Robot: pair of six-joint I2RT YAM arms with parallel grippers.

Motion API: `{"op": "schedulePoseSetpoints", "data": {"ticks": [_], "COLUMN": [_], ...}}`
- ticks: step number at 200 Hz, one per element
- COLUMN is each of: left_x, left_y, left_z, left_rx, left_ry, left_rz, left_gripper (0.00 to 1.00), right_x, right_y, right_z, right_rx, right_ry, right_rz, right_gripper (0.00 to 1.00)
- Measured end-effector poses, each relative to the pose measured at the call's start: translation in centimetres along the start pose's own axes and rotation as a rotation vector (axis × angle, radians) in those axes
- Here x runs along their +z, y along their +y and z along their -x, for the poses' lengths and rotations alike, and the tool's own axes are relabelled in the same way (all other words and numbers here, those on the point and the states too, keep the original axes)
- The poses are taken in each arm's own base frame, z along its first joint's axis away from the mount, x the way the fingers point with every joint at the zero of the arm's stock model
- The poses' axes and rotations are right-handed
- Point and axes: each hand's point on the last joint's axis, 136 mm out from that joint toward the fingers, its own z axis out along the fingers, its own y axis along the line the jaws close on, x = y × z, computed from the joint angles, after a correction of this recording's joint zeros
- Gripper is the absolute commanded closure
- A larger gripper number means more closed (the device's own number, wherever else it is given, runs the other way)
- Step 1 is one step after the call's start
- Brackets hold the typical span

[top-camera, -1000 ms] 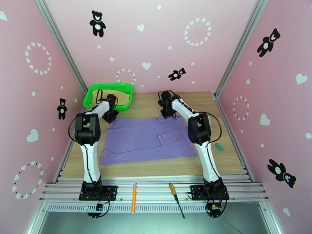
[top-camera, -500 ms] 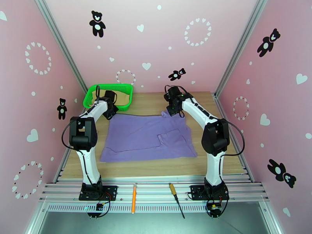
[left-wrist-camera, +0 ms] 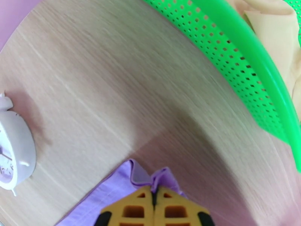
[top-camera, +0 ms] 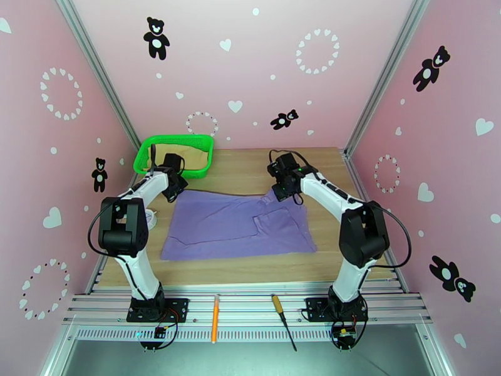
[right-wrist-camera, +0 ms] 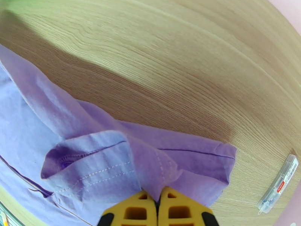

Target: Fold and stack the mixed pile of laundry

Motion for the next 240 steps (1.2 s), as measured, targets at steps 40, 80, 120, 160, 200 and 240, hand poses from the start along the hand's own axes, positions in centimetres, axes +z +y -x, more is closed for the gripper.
{"op": "schedulePoseSetpoints", "data": {"ticks": [40,80,120,160,200,240], "left_x": [1.0,1.0,0.3,0.8,-1.1,-3.2], "left_y": [2.1,4.0,4.2,5.0,5.0,5.3], "left_z": [-2.2,-4.0,-4.2,-5.6,-5.6,-4.9], "left_rx": [0.015,0.019,0.018,0.034,0.042,0.045], "left_ry": [0.023,0.040,0.020,0.042,0.013,-0.032], "left_rz": [0.024,0.042,0.018,0.040,0.019,0.006], "left_gripper": [1.00,1.00,0.97,0.87,0.94,0.67], "right_x": [0.8,0.7,0.5,1.7,2.1,1.3], "right_y": [0.7,1.2,1.7,2.8,3.3,3.3], "right_z": [-2.1,-4.6,-6.2,-8.7,-10.3,-10.4], "right_rx": [0.024,0.055,0.090,0.102,0.111,0.121], "right_ry": [0.018,0.043,0.041,0.098,0.129,0.121], "right_rz": [0.025,0.041,0.050,0.068,0.075,0.075], "right_gripper": [1.00,1.00,0.78,0.71,0.70,0.67]}}
